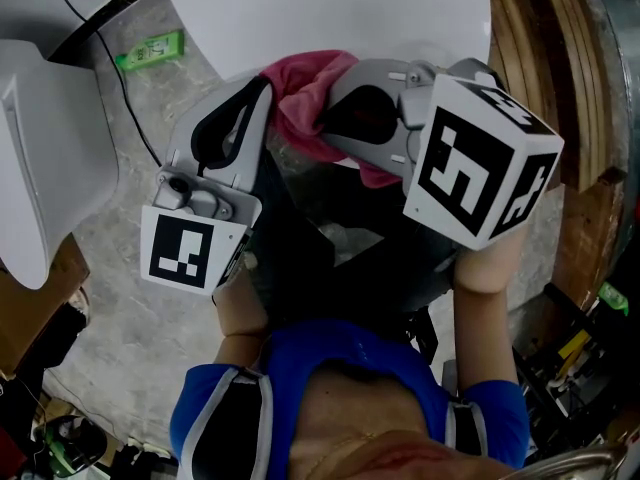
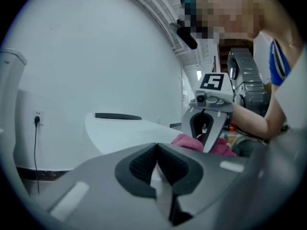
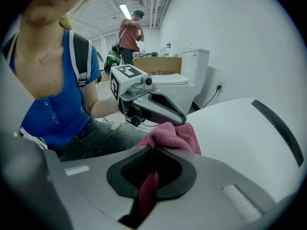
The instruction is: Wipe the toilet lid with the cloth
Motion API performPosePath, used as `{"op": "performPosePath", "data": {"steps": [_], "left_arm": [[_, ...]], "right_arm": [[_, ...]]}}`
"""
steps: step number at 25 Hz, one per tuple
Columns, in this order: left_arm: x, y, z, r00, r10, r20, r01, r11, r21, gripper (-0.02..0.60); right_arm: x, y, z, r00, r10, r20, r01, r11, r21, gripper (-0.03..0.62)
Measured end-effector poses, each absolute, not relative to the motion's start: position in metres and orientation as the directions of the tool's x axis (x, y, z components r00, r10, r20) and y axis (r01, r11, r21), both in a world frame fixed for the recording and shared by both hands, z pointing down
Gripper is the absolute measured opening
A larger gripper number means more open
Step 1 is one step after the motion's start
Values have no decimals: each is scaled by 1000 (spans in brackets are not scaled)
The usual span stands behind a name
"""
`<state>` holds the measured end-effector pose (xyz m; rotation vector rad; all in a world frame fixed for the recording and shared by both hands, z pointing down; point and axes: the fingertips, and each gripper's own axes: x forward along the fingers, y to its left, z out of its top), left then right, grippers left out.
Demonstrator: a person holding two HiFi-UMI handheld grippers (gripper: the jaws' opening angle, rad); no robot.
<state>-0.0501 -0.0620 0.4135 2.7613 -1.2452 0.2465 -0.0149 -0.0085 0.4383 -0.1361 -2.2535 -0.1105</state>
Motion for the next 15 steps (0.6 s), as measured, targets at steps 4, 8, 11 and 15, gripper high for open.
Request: {"op": "performPosePath", "data": {"steps": [4, 8, 11, 15], "left_arm": [[-44, -60, 412, 673, -720, 169, -734, -678, 36, 3], [-31, -61, 410, 692, -709, 139, -719, -693, 46, 3], [-31, -61, 409, 698, -703, 137, -712, -701, 37, 3], [-19, -64, 412, 695, -702, 155, -712, -702, 15, 3]], "right_arm": [[4, -10, 437, -640, 63, 766, 106, 994, 7, 12], [26, -13, 438, -646, 32, 762, 61, 998, 10, 12], [27, -15, 438, -655, 14, 755, 33, 999, 10, 12], [49, -17, 439, -663, 4, 749, 14, 1000, 7, 12]]}}
